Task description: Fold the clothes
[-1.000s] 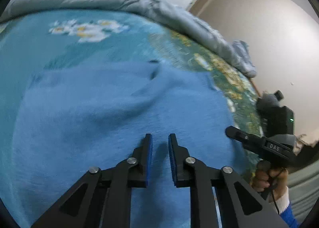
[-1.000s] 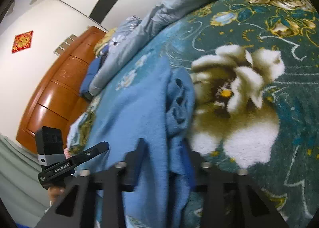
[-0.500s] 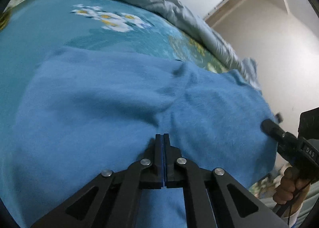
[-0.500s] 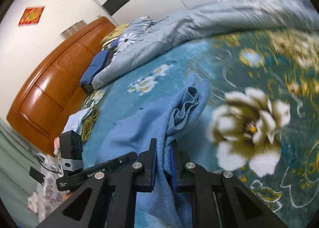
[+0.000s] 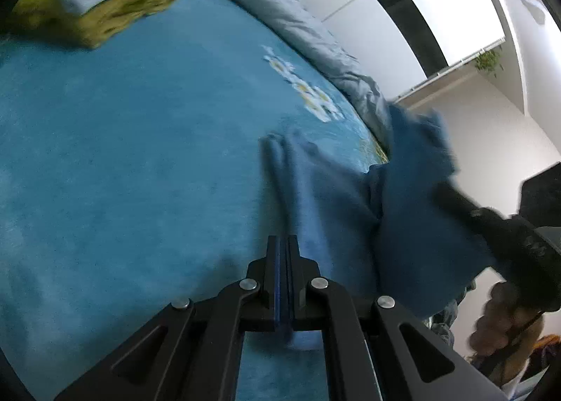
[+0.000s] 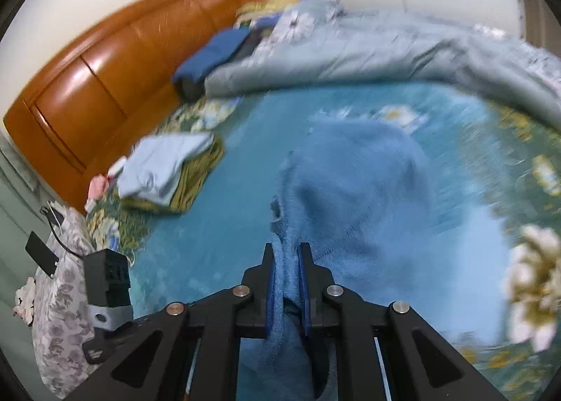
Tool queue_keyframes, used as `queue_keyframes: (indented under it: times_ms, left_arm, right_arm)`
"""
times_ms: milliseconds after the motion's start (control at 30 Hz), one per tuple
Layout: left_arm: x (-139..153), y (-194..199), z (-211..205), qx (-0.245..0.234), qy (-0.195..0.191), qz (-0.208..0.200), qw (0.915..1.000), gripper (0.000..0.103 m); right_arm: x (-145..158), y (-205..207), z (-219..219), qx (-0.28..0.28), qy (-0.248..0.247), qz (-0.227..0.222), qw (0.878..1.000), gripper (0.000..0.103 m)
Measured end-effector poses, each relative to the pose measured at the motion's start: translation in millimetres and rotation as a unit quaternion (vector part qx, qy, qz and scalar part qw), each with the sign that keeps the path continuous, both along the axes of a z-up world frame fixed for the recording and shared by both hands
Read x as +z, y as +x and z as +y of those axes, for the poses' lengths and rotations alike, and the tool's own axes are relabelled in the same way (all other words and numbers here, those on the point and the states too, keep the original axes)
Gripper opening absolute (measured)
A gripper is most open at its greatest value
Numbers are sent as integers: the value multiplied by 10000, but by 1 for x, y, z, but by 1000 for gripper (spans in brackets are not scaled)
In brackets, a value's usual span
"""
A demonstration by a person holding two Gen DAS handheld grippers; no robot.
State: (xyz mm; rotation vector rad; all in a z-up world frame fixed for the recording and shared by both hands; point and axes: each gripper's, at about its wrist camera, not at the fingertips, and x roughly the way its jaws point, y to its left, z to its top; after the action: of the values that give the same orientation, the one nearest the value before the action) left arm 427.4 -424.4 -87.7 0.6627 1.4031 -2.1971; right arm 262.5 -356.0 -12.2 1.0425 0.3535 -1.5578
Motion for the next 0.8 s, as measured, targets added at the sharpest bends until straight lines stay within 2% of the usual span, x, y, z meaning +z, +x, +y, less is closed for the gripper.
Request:
queue_keyframes:
  times_ms: [100,200,333,400,500,533,600,633,733,800]
  left_arm:
    - [-5,12,-5,72,76,5,9999,2]
    - [-7,23,-8,89,69,37,9999,2]
    - [-6,24,-9,82,121,171,9997,3]
    - [-5,23,-7,31,176,278,9995,3]
    - [1,19,-4,-144,211,560,9981,5]
    - [5,18,-1,-213,192,651,9975,7]
    - [11,14,2,-328,181,834,9958,30]
    - [14,11,5,-391,204,938,9946,36]
    - [20,0,12,-568,245,1082,9922,43]
    - [23,-12,19,-675,116,860,9939,45]
  right_arm:
    - [-34,20,-21,143,426,63,9990,13]
    - [-49,29,-24,186,597,165,9979,13]
    - [-43,38,-18,288,551,308,9976,21]
    - [-36,44,-12,492,367,159,9980,30]
    - [-21,46,8,604,-49,-75,9981,33]
    - [-16,45,17,582,-188,-111,9981,34]
    - [-10,27,40,198,-320,-83,9993,35]
    - [-9,18,50,12,-363,-125,9993,35]
    - [-13,-7,76,-464,-382,-385,9974,36]
    - [-19,-23,94,-768,-350,-560,9949,36]
